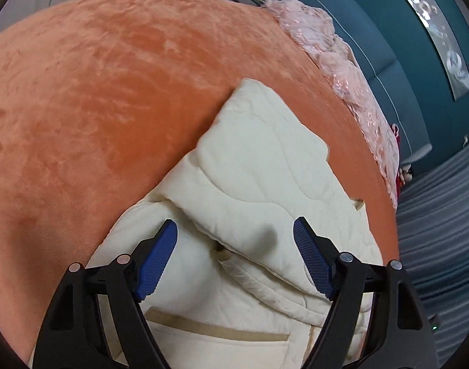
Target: Fold large clothes
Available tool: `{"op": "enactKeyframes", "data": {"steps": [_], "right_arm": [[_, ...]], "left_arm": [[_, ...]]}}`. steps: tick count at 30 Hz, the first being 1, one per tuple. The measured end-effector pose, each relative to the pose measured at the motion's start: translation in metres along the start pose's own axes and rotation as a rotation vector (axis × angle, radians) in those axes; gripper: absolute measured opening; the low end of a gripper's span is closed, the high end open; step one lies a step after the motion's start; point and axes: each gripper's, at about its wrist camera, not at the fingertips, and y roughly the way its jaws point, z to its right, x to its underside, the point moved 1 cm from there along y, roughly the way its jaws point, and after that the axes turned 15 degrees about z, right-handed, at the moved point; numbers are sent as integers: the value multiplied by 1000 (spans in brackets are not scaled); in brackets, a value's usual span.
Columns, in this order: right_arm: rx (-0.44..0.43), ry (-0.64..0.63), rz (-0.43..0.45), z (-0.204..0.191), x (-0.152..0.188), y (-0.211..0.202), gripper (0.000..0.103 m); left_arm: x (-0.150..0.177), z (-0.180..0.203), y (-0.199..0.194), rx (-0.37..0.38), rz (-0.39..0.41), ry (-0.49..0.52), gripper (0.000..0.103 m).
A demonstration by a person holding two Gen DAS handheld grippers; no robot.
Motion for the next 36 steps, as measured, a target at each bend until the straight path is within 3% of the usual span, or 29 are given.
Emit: {"op": "enactKeyframes", "data": {"steps": [3, 4, 5, 6, 7, 8, 10, 14, 17, 20, 24, 34, 36], "right_arm": [[3, 59, -46, 3, 5, 20, 78], [-12, 74, -52, 3, 5, 23, 74], [-31, 82, -54, 0, 7, 23, 53], [-56, 81, -64, -5, 7, 24, 40], [-61, 66, -77, -12, 7, 25, 20], [-81, 59, -79, -18, 4, 24, 17], [-142, 45, -41, -32, -8, 12, 15], [-275, -10, 86, -61, -43, -38, 13], [-317, -83, 137, -67, -45, -71, 12], [-212, -160, 43, -49, -11, -55, 9], [-112, -137, -105, -9, 37, -18, 6], [-89, -108, -126, 1, 60, -4, 5], [-85, -102, -119, 0, 56, -11, 9]], "left_arm": [[-2, -10, 6, 16, -15, -60, 72], [-3, -10, 7, 17, -12, -63, 67], [-5, -8, 8, 22, -11, -64, 62], [-7, -5, 10, 24, -10, -64, 50], [-11, -5, 12, 13, -7, -61, 39], [-16, -4, 13, 1, 5, -58, 34], [-25, -4, 10, 1, 26, -60, 15], [-41, -9, -10, 7, 91, -43, 9], [-40, -14, -18, 4, 108, 8, 8], [-28, -17, -12, -47, 91, 83, 8], [-13, -25, 1, -99, 70, 111, 8], [6, -18, 12, -162, 117, 298, 10], [5, -13, 6, -172, 127, 334, 11]]}}
